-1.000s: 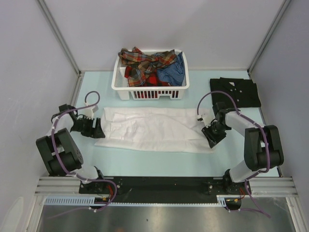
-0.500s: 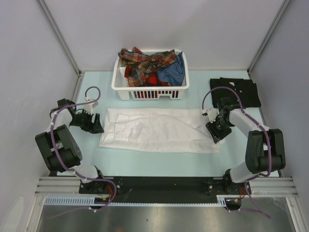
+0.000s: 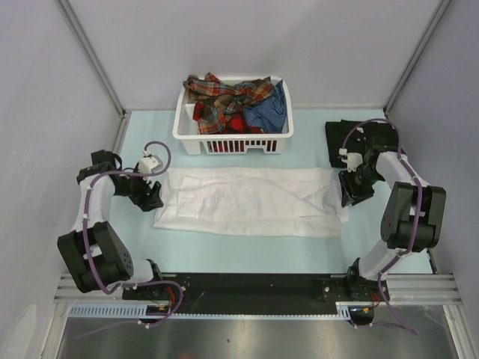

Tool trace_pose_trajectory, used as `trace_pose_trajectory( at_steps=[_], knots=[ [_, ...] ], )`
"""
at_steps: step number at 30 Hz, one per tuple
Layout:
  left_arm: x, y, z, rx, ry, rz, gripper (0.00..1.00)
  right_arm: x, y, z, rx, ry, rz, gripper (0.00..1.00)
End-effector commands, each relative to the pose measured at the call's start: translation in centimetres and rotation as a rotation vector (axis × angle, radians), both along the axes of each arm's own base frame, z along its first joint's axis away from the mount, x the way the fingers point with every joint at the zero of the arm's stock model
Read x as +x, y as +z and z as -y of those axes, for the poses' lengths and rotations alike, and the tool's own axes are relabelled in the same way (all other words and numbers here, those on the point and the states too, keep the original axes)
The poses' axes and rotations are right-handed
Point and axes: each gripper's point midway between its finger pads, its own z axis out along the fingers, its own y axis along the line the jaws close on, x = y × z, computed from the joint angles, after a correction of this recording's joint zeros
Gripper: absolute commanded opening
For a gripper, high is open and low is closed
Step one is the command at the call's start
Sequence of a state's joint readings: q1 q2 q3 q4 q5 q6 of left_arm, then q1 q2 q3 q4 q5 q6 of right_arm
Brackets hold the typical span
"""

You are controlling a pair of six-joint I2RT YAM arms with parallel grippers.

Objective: Fold and stack the long sleeve shirts
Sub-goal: Fold the shirt

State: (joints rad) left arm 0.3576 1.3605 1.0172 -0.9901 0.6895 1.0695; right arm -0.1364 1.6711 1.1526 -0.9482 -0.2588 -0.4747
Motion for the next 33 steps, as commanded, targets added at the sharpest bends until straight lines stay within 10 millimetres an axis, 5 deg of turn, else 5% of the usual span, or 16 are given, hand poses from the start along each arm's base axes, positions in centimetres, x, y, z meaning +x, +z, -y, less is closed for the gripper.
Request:
trace_pose_trajectory(
  at_steps=[1, 16, 23, 33],
  knots=[
    [0.0, 1.4, 2.1, -0.072, -0.086, 0.07, 0.76, -0.7, 1.4, -1.1, 0.134, -0.049, -0.006, 0.47],
    [0.9, -0.1, 1.3, -0.012, 0.017, 0.009, 0.75, -0.7, -3.6, -0.3, 0.176, -0.136, -0.091, 0.41],
    [2.3, 1.1, 1.7, -0.08, 0.072, 0.008, 0.74, -1.6, -4.4, -0.6, 0.21, -0.16, -0.139, 0.19],
    [3.2, 1.8, 1.8, -0.097, 0.062, 0.017, 0.74, -0.6, -1.9, 2.1, 0.241, -0.235, -0.056, 0.45]
  ],
)
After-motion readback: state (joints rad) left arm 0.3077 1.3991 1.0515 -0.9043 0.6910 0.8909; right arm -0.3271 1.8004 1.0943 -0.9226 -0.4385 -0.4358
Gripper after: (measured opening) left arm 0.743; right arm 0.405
